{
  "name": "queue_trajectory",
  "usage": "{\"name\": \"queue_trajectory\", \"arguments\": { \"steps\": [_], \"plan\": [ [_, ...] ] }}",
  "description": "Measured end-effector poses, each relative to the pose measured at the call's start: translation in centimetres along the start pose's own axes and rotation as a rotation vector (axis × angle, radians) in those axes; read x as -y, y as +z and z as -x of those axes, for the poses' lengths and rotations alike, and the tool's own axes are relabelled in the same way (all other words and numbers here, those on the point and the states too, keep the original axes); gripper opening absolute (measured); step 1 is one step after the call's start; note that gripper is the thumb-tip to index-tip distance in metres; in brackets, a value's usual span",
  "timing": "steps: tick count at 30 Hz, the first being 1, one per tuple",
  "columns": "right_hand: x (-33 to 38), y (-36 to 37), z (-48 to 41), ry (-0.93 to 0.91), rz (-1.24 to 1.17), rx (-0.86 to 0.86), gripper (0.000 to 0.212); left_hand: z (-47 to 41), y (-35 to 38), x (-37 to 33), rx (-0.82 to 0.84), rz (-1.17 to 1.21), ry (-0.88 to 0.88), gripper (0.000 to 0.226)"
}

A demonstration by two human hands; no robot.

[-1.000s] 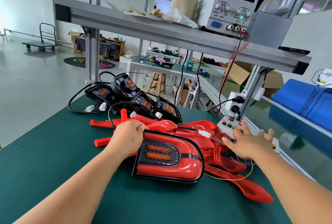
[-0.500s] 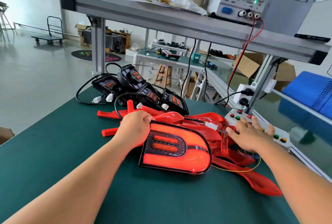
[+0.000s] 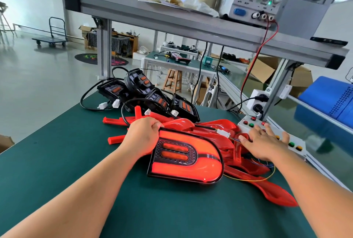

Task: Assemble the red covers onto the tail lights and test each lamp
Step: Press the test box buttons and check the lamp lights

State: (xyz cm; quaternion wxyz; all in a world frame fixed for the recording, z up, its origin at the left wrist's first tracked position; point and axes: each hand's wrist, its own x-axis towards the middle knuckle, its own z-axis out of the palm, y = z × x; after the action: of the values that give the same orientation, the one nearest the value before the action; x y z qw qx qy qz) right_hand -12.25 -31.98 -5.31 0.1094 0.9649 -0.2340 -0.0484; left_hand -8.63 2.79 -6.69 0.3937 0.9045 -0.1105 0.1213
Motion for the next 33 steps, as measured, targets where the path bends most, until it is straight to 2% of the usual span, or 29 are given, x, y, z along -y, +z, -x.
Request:
{"name": "queue_trajectory", "arguments": {
  "steps": [10,17,33],
  "plan": [
    [0.1,-0.7,-0.6,0.018,-0.005,-0.004,0.079,0.2,-0.1,-0.1,0.006,0.018,0.000,0.027],
    [1.6,-0.8,-1.5,-0.047,-0.084,-0.029,0.077,0.4,-0.2,-0.3,-0.001,0.030,0.003,0.027],
    [2.1,-0.1,-2.0,-0.049,-0.052,-0.047,0.076,0.5,0.1,-0.5,-0.041,0.038,-0.006,0.030]
  ]
}}
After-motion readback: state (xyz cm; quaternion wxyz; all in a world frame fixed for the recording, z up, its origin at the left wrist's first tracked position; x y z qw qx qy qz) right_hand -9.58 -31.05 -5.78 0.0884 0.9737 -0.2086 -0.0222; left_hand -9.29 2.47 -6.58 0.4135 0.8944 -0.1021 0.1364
